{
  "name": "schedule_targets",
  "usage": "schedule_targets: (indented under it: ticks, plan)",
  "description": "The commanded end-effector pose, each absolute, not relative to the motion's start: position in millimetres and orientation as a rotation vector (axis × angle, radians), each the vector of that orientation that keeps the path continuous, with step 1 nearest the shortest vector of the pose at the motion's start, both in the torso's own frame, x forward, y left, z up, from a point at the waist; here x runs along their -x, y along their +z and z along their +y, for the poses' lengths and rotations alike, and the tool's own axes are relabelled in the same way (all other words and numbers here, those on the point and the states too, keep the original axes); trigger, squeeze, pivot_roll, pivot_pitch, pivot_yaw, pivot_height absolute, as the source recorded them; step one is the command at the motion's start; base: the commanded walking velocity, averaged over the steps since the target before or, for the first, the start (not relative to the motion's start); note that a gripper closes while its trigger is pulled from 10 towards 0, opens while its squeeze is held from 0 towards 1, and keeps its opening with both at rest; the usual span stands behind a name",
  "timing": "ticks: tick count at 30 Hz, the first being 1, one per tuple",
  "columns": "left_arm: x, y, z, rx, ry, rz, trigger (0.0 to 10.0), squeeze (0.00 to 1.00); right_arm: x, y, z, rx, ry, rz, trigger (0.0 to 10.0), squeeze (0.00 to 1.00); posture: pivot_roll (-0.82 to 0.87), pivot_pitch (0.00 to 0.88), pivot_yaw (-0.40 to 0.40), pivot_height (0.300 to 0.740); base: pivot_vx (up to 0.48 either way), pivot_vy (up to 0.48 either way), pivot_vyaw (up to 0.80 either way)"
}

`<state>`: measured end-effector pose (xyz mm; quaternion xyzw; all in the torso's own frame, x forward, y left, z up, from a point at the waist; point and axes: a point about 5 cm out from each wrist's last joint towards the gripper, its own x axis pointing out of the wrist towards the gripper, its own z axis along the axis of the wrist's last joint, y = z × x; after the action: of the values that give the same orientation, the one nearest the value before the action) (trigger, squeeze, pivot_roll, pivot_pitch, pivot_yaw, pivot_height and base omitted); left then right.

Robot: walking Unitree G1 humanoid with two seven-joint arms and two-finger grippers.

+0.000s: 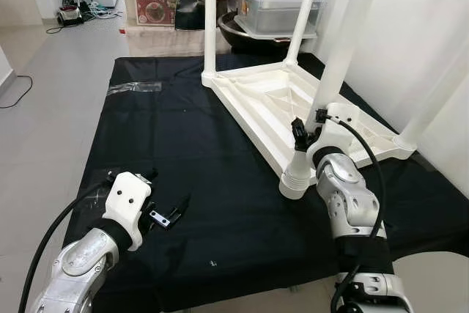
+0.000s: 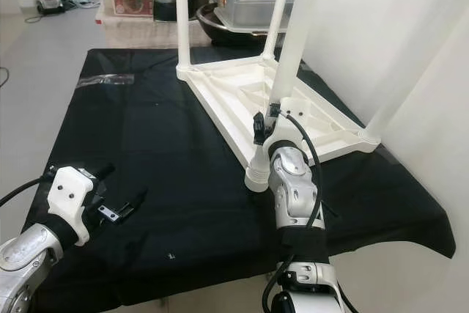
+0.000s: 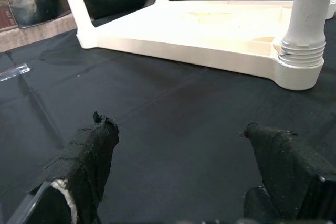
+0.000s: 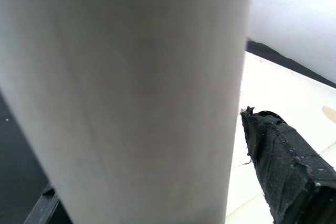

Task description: Building children table

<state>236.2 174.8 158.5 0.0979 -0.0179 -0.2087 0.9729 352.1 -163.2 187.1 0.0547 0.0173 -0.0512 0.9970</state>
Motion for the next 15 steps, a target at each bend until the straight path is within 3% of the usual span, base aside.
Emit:
schedule_targets:
  ticks: [1, 8, 15]
  plan:
    - [-235, 152, 174, -0.189, -0.429, -0.016, 10.0, 0.00, -351, 189, -164, -0.121, -0.082, 0.038, 10.0, 0.00, 0.08, 0.000, -0.094, 0.740, 0.000, 0.000, 0.00]
    - [-235, 151, 176, -0.190, -0.433, -0.011, 10.0, 0.00, -351, 181, -153, -0.090, 0.061, 0.237, 10.0, 0.00, 0.07, 0.000, -0.086, 0.740, 0.000, 0.000, 0.00]
    - [-236, 150, 175, -0.187, -0.440, -0.009, 10.0, 0.00, -359, 194, -154, -0.187, 0.161, 0.201, 10.0, 0.00, 0.07, 0.000, -0.082, 0.740, 0.000, 0.000, 0.00]
